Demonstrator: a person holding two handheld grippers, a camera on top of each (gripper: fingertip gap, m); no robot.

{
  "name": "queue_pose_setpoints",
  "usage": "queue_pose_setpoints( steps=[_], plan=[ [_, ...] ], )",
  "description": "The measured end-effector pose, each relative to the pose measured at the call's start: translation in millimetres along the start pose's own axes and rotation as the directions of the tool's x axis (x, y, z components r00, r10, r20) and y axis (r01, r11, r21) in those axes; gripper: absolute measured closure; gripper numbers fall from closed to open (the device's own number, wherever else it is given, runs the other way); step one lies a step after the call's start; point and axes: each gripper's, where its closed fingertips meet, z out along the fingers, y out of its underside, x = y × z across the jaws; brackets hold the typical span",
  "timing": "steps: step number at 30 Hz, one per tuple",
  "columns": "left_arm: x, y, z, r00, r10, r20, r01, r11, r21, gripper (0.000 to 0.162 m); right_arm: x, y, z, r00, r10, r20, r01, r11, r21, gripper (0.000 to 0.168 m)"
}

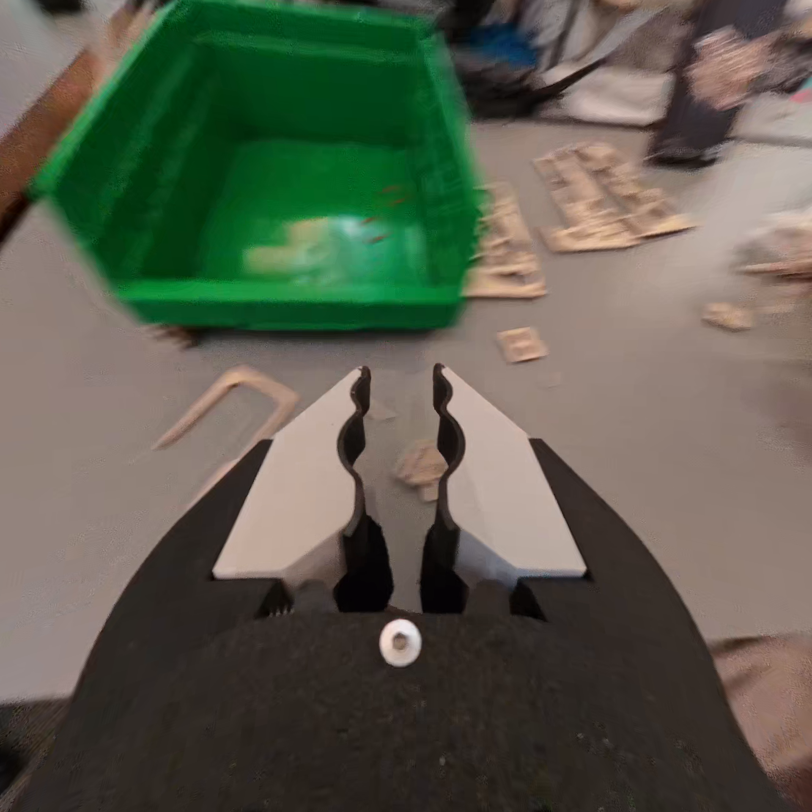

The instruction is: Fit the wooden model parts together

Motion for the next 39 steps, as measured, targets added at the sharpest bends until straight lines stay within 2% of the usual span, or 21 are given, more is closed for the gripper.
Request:
queue_pose_setpoints(
  steps=[2,3,5,8,12,16,17,21,24,26,29,32,34,36,39],
  plan=[
    [-81,18,5,0.989,0.028,0.146,-0.010,0.992,-0.123,0.125,1,4,-7,1.000,0.019,0.002,-0.019,1.000,-0.006,0.106],
    [-108,22,11,0.984,0.048,0.170,-0.022,0.988,-0.152,0.120,1,7,-8,1.000,0.025,0.000,-0.025,1.000,-0.014,0.107],
    [-135,19,27,0.989,0.065,0.129,-0.044,0.986,-0.158,0.118,0,14,-10,1.000,0.027,-0.010,-0.027,0.999,-0.038,0.106],
    [-147,7,52,0.995,0.100,0.026,-0.096,0.988,-0.122,0.116,-4,19,-10,1.000,0.009,-0.029,-0.011,0.998,-0.060,0.106],
    [-154,17,77,0.983,0.169,-0.068,-0.179,0.964,-0.198,0.114,-13,14,-11,1.000,0.011,-0.029,-0.011,1.000,-0.017,0.106],
    [-150,20,86,0.971,0.218,-0.098,-0.233,0.952,-0.200,0.133,-13,11,-14,0.998,-0.012,-0.063,0.012,1.000,0.001,0.106],
    [-151,18,86,0.969,0.234,-0.083,-0.246,0.951,-0.186,0.139,-12,11,-15,0.996,-0.027,-0.079,0.027,1.000,0.000,0.106],
    [-157,21,78,0.967,0.253,-0.019,-0.252,0.949,-0.190,0.140,-10,9,-19,0.987,-0.099,-0.124,0.100,0.995,-0.004,0.106],
    [-161,30,57,0.971,0.237,0.022,-0.228,0.953,-0.201,0.140,-12,4,-21,0.962,-0.215,-0.169,0.217,0.976,-0.006,0.106],
    [-157,25,35,0.974,0.220,0.056,-0.209,0.965,-0.160,0.140,-18,2,-20,0.933,-0.306,-0.188,0.310,0.951,-0.009,0.106],
    [-114,-13,-1,0.984,0.175,0.022,-0.175,0.985,0.005,0.140,-25,1,-19,0.879,-0.424,-0.218,0.427,0.904,-0.032,0.107],
    [3,-58,-22,0.947,0.225,-0.228,-0.194,0.969,0.152,0.141,-35,3,-19,0.793,-0.561,-0.237,0.558,0.825,-0.089,0.107],
    [94,-68,-26,0.871,0.287,-0.399,-0.251,0.958,0.140,0.140,-40,4,-19,0.731,-0.632,-0.257,0.622,0.772,-0.132,0.107],
    [181,-65,-30,0.772,0.291,-0.565,-0.283,0.953,0.104,0.140,-46,4,-19,0.680,-0.684,-0.265,0.669,0.726,-0.158,0.107],
    [257,-44,-17,0.701,0.283,-0.655,-0.381,0.925,-0.007,0.140,-51,2,-22,0.637,-0.719,-0.278,0.705,0.689,-0.166,0.107]
  ],
)
